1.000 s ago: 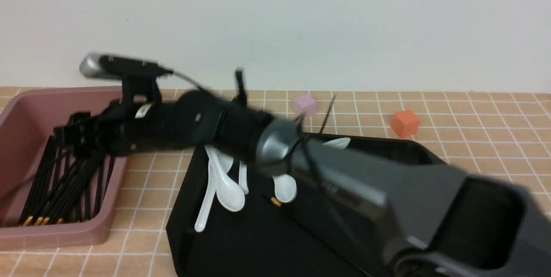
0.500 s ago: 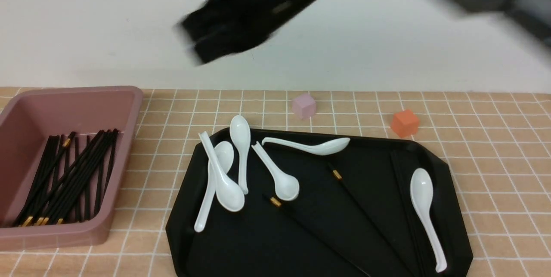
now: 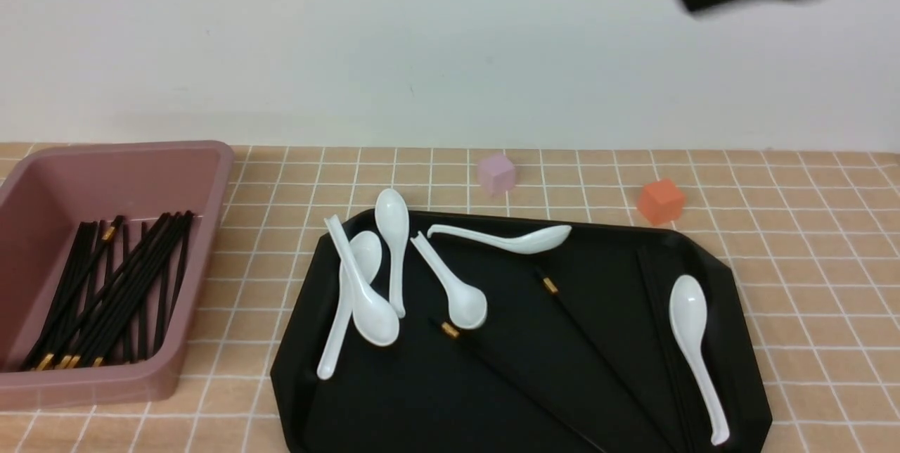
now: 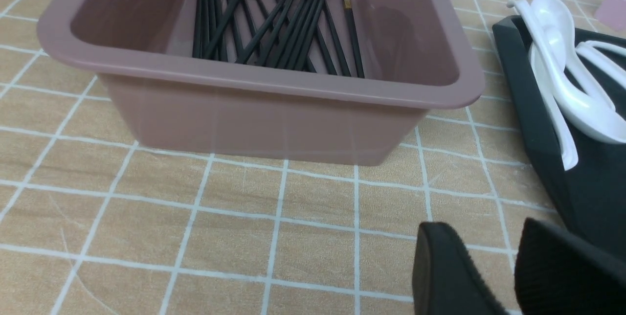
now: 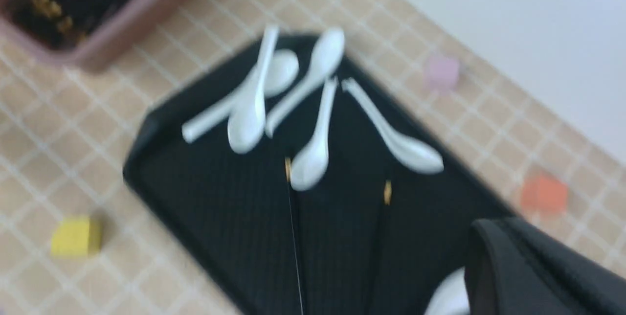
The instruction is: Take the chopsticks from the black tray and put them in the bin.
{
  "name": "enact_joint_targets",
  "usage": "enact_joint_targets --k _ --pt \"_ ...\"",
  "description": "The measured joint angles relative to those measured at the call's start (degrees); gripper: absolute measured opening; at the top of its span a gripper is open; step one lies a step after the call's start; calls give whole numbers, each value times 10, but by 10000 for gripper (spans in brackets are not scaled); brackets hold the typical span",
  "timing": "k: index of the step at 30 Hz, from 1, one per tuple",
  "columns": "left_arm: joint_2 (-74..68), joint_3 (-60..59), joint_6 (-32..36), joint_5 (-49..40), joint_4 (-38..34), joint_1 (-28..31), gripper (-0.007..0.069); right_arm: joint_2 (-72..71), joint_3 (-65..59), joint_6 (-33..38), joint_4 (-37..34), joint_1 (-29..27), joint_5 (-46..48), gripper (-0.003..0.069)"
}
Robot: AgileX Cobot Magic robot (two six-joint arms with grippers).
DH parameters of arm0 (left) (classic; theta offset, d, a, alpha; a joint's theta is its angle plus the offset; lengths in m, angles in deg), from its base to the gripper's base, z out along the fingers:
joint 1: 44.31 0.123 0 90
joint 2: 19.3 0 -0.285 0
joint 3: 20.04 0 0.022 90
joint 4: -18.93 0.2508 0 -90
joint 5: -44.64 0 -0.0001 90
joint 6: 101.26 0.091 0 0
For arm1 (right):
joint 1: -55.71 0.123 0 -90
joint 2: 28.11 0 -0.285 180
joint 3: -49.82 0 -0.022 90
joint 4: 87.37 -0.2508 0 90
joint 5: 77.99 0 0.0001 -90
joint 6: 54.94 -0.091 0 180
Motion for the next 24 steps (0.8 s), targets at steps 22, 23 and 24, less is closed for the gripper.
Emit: enact_joint_targets --k 22,23,24 --pt "0 0 0 0 0 0 239 -482 -808 0 -64 0 -581 6" --pt "0 0 0 0 0 0 239 -482 -839 0 -66 0 -630 8" --pt "0 0 0 0 0 0 239 -482 -858 0 -67 0 -668 8"
